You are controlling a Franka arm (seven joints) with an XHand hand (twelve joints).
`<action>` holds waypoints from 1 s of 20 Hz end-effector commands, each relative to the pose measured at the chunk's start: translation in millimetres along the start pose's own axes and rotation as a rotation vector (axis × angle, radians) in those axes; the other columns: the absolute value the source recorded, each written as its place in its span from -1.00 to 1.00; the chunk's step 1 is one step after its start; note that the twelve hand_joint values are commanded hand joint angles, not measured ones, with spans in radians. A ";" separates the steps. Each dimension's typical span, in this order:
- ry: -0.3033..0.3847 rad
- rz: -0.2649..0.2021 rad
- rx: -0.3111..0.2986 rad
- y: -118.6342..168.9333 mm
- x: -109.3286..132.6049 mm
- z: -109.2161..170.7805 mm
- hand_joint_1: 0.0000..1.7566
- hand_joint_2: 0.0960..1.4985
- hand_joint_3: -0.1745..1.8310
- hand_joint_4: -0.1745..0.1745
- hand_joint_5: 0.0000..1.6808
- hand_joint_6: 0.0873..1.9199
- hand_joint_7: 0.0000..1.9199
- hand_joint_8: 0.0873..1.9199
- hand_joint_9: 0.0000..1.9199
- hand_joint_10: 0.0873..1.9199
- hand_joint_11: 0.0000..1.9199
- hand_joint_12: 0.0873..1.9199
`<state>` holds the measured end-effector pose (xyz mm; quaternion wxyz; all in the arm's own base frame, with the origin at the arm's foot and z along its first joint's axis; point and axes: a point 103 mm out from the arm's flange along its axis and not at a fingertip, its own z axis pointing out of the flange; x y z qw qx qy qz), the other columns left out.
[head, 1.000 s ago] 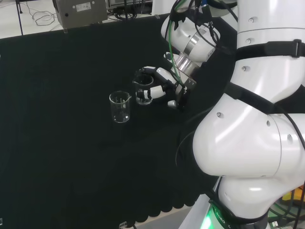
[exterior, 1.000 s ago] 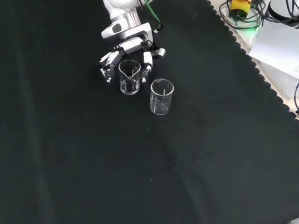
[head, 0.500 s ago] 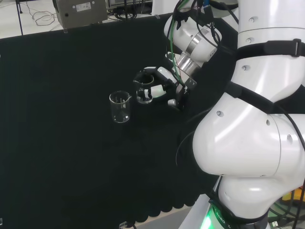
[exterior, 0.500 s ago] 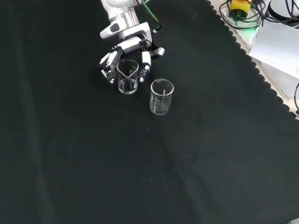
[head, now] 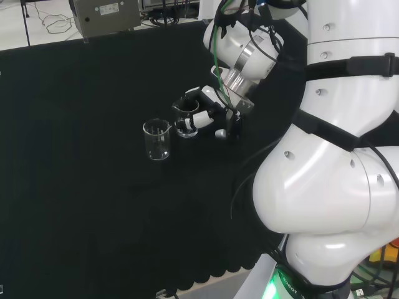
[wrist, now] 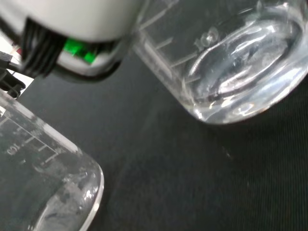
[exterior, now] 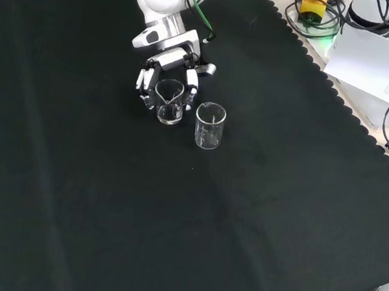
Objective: Pick up the beaker on the right.
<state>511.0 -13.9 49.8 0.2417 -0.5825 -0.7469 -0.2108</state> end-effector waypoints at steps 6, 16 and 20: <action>-0.103 -0.038 -0.033 -6.4 13.0 -71.6 0.50 -0.38 -0.04 0.09 0.59 -0.47 0.72 -1.00 0.61 -0.97 0.04 0.00; -0.216 -0.054 0.054 -19.6 56.1 -91.2 0.50 -0.40 -0.02 -0.08 0.60 -0.48 0.74 -1.00 0.67 -1.00 0.24 -0.14; -0.258 -0.052 0.089 -27.2 71.7 -94.7 0.50 -0.40 -0.03 -0.08 0.60 -0.50 0.74 -1.00 0.69 -1.00 0.27 -0.15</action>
